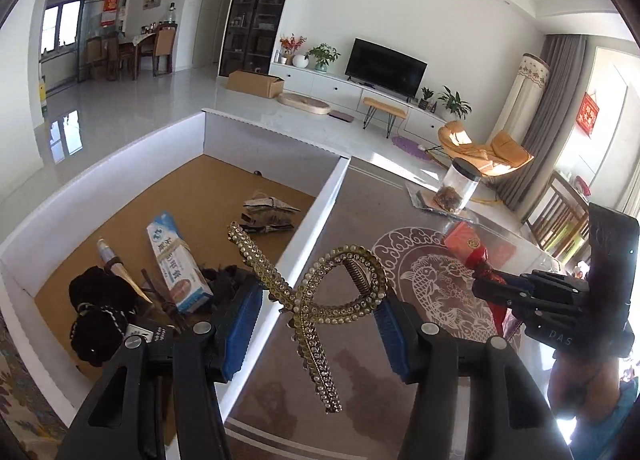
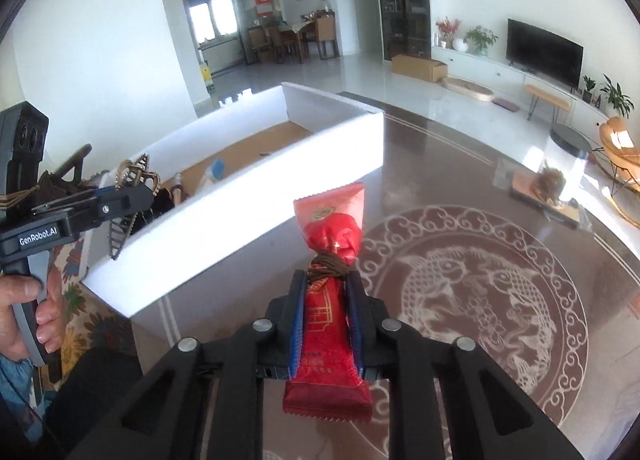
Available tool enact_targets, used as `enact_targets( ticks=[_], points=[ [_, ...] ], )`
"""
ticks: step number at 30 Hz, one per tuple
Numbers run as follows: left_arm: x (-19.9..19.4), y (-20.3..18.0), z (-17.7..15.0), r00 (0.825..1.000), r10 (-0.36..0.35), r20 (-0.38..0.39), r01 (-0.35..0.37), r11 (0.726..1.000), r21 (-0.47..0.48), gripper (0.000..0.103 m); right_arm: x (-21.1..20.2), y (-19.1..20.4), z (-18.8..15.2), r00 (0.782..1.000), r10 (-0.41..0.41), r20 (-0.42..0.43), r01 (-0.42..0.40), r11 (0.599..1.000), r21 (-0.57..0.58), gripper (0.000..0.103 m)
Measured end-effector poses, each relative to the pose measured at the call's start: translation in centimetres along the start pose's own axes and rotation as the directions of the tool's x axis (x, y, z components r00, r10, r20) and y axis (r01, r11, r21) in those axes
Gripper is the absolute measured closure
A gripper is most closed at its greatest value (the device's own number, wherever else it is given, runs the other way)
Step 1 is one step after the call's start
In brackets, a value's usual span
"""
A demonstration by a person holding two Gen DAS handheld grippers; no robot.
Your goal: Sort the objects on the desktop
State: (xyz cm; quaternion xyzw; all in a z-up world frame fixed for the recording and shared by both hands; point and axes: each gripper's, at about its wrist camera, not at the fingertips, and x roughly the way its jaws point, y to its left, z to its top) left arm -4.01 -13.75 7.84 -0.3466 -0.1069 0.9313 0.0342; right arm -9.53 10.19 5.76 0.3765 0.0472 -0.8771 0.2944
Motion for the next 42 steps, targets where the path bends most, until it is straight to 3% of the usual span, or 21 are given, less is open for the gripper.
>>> enact_targets(
  ticks=[4,7,13,14,16,17,18,21,25,26,29,33,38,40,42],
  points=[
    [-0.2,6.4,2.3,0.993,0.115,-0.015,-0.116,0.992,-0.053,0.048,3.3,6.4,7.1,0.989,0.141,0.054,-0.138,0.989,-0.043,0.083],
    [0.9,10.7,2.7,0.977,0.204,-0.063,-0.209,0.975,-0.079,0.048,7.4,10.9,10.3,0.974,0.222,0.035,-0.220,0.974,-0.053,0.083],
    [4.2,15.7,1.3,0.939,0.281,-0.198,-0.307,0.945,-0.115,0.047,17.2,16.6,10.6,0.955,0.266,-0.128,-0.271,0.962,-0.023,0.082],
    [4.5,16.0,1.0,0.932,0.295,-0.209,-0.324,0.939,-0.120,0.046,18.6,16.9,10.2,0.950,0.263,-0.166,-0.269,0.963,-0.017,0.078],
    [4.8,16.3,0.5,0.929,0.295,-0.224,-0.330,0.933,-0.140,0.045,20.6,17.1,9.5,0.941,0.251,-0.228,-0.260,0.966,-0.010,0.055],
    [4.7,16.2,0.3,0.930,0.296,-0.218,-0.331,0.933,-0.145,0.043,20.9,17.0,9.3,0.941,0.243,-0.234,-0.254,0.967,-0.016,0.032],
    [4.5,16.0,0.1,0.929,0.305,-0.209,-0.338,0.930,-0.143,0.036,20.7,16.9,9.2,0.947,0.231,-0.223,-0.244,0.969,-0.029,0.017],
    [3.0,15.1,-0.1,0.925,0.350,-0.148,-0.370,0.918,-0.142,0.020,18.5,16.0,9.4,0.965,0.194,-0.178,-0.209,0.975,-0.070,0.015],
    [0.9,13.3,0.0,0.931,0.355,-0.085,-0.365,0.912,-0.186,0.016,14.7,14.3,11.0,0.986,0.105,-0.132,-0.123,0.984,-0.132,0.006],
    [0.4,12.8,0.1,0.929,0.363,-0.072,-0.370,0.909,-0.195,0.012,14.0,14.2,11.3,0.988,0.083,-0.128,-0.102,0.983,-0.151,0.001],
    [-0.9,11.4,0.2,0.919,0.392,-0.030,-0.390,0.897,-0.207,0.005,12.7,14.1,11.7,0.990,0.024,-0.140,-0.052,0.979,-0.197,0.000],
    [-2.0,9.3,0.3,0.893,0.449,-0.020,-0.445,0.880,-0.168,0.004,11.9,14.2,11.5,0.989,-0.006,-0.145,-0.027,0.973,-0.228,0.000],
    [-2.9,8.3,0.3,0.825,0.564,-0.022,-0.559,0.811,-0.169,0.004,11.8,14.9,11.0,0.990,0.000,-0.141,-0.034,0.970,-0.239,0.000],
    [-3.0,8.4,0.3,0.819,0.573,-0.022,-0.567,0.803,-0.186,0.004,12.0,15.2,10.8,0.990,-0.002,-0.141,-0.034,0.968,-0.249,0.000],
    [-3.0,8.6,0.2,0.834,0.551,-0.037,-0.545,0.811,-0.211,0.004,12.2,15.3,10.8,0.990,-0.003,-0.139,-0.033,0.966,-0.257,0.000]
  ],
)
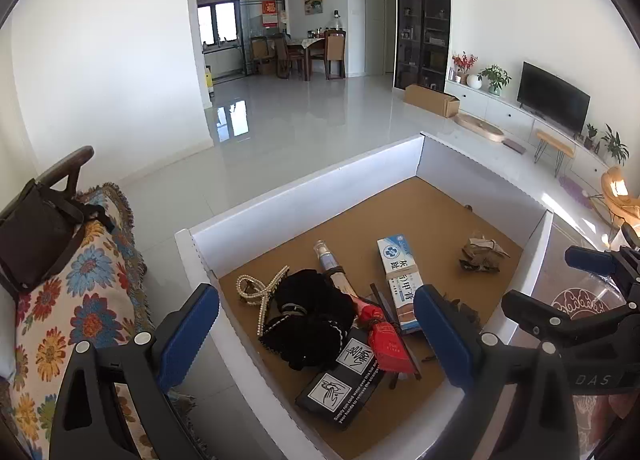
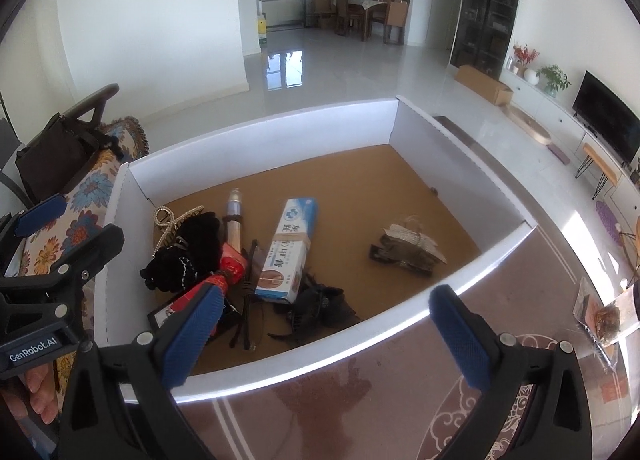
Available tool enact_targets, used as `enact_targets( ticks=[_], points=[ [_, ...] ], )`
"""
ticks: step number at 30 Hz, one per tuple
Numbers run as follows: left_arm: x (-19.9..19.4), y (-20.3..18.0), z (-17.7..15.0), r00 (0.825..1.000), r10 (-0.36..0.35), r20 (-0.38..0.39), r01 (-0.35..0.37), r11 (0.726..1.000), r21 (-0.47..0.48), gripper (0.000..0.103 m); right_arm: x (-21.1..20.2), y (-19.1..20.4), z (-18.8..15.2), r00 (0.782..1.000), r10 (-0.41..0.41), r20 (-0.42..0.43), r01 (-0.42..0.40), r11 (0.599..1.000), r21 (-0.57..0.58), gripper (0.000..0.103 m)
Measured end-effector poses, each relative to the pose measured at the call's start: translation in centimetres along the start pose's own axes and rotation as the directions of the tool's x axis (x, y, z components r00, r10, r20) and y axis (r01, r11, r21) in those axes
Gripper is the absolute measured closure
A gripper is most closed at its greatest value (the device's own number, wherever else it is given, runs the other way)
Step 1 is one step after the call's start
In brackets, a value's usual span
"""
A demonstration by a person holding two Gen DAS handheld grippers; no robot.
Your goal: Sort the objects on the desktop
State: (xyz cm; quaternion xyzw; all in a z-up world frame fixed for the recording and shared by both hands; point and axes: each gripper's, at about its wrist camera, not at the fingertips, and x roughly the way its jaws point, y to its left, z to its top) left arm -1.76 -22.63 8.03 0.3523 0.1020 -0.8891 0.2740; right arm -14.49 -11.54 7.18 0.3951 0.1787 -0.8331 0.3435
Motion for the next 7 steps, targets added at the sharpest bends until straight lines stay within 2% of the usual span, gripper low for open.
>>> enact_targets(
  ticks=[3,5,7],
  points=[
    [0.36,0.39,-0.21,0.998,-0.057,-0.029,0.055,0.997,-0.053,0.000,0.24,-0.09,0.00,1.000,0.002,0.002,-0.002,1.000,0.004,0.000],
    [0.40,0.39,-0.61,0.999,-0.046,-0.024,0.044,0.996,-0.079,0.000,0.37,-0.32,0.00,1.000,0.006,0.003,-0.006,1.000,0.015,0.000],
    [0.37,0.00,-0.89,0.999,-0.036,-0.017,0.035,0.997,-0.064,0.000,0.51,-0.54,0.01,1.000,0.007,0.001,-0.007,1.000,0.021,0.000]
  ],
)
